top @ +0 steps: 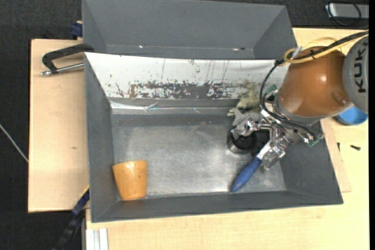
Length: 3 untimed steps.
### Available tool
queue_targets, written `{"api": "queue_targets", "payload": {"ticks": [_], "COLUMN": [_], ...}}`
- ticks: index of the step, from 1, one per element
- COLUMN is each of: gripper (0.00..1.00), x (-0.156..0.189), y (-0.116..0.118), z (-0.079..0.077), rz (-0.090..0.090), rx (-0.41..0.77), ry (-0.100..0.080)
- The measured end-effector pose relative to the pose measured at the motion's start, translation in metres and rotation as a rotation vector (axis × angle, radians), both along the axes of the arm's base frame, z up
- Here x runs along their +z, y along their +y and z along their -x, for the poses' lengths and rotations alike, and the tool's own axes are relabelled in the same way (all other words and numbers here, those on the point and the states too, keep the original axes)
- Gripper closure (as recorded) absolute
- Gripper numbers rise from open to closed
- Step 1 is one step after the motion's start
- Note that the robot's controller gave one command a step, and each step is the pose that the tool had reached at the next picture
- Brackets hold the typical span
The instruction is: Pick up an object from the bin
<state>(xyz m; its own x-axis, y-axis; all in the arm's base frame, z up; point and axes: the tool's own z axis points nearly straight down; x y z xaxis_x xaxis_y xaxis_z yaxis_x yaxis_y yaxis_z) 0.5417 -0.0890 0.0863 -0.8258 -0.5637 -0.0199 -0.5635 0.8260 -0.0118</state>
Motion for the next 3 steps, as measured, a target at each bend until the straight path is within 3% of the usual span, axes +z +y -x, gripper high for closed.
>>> {"api": "queue_targets", "payload": {"ticks": [1,2,3], "gripper": [0.00,1.00,1.00], "x": [-0.003,0.000,0.049], "y": [0.033,0.040,0.040], "z": [-0.010,-0.011,-0.014], "rz": [0.024,0.016,0.009], "rx": [0.572,0.576,0.571], "ry": [-0.014,-0.022,0.014]}}
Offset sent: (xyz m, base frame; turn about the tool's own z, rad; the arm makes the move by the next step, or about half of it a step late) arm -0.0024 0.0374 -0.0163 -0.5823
